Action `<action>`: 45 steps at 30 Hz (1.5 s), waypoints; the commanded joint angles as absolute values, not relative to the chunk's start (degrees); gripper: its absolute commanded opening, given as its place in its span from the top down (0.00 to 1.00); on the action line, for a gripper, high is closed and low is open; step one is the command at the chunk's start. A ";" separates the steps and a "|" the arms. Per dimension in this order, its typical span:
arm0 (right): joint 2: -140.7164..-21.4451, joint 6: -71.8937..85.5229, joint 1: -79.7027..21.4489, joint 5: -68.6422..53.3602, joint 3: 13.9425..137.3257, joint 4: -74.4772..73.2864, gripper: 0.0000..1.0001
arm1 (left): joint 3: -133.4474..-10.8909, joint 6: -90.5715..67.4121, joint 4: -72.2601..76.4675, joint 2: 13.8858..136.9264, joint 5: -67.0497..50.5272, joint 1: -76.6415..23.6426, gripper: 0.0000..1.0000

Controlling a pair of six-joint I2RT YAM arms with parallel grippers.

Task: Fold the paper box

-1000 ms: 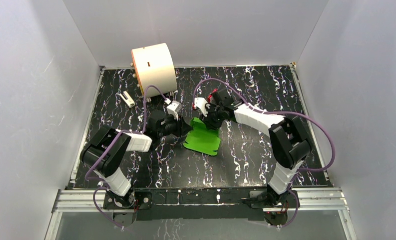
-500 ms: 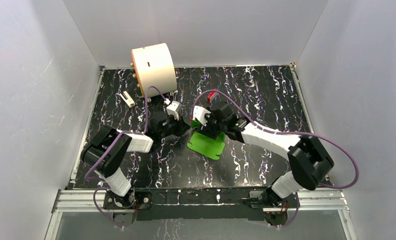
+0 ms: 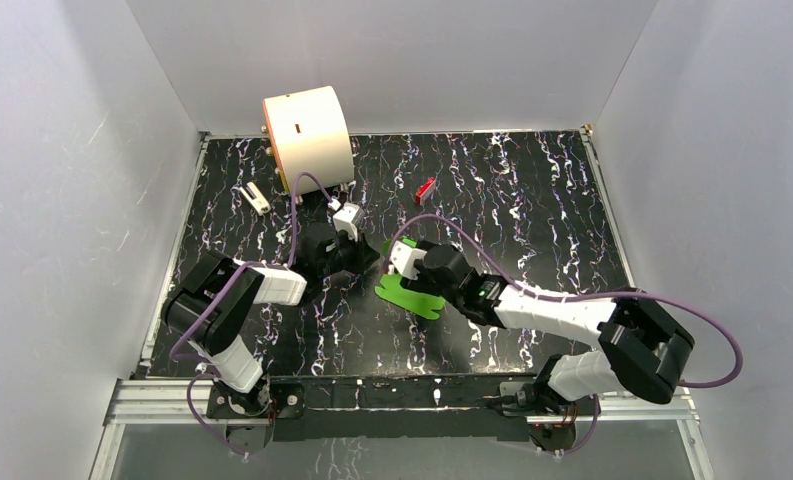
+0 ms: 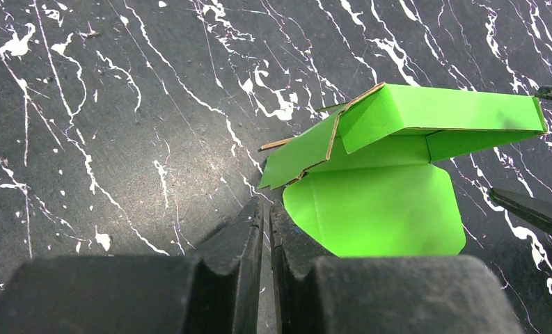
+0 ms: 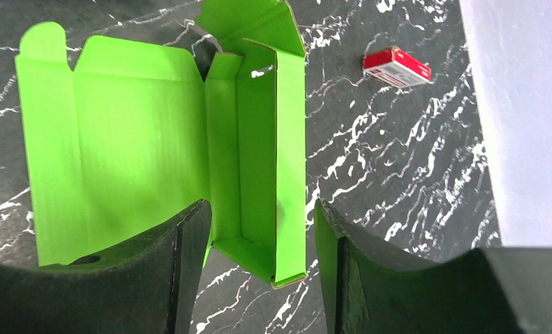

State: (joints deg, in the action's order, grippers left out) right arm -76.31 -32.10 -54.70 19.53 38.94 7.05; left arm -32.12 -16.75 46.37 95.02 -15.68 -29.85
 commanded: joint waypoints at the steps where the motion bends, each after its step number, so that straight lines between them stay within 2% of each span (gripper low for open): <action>1: -76.06 -34.37 -56.94 31.48 36.90 17.47 0.37 | -32.19 -16.53 47.46 91.60 -16.05 -29.97 0.93; 14: -82.62 -36.09 -57.39 38.18 34.80 22.68 0.48 | -31.82 -19.08 46.68 88.92 -16.57 -28.21 0.90; 27: -83.76 -37.33 -57.39 39.02 34.14 25.75 0.87 | -34.40 -23.40 44.05 88.52 -19.42 -22.38 0.84; 32: -83.64 -37.26 -57.39 37.72 34.36 25.37 0.98 | -36.33 -22.95 42.11 91.24 -19.28 -21.69 0.80; 38: -82.75 -37.26 -57.39 36.19 34.71 24.29 1.00 | -40.44 -21.82 41.75 97.43 -19.69 -20.31 0.71; 45: -82.43 -37.34 -57.39 34.19 34.84 24.08 1.00 | -46.53 -21.46 43.19 106.19 -27.35 -20.13 0.64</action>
State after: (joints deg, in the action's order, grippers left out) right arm -83.83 -37.74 -57.12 36.23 33.93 21.61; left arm -43.27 -22.61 41.76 104.05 -21.08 -20.38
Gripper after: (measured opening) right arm 0.196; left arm 0.339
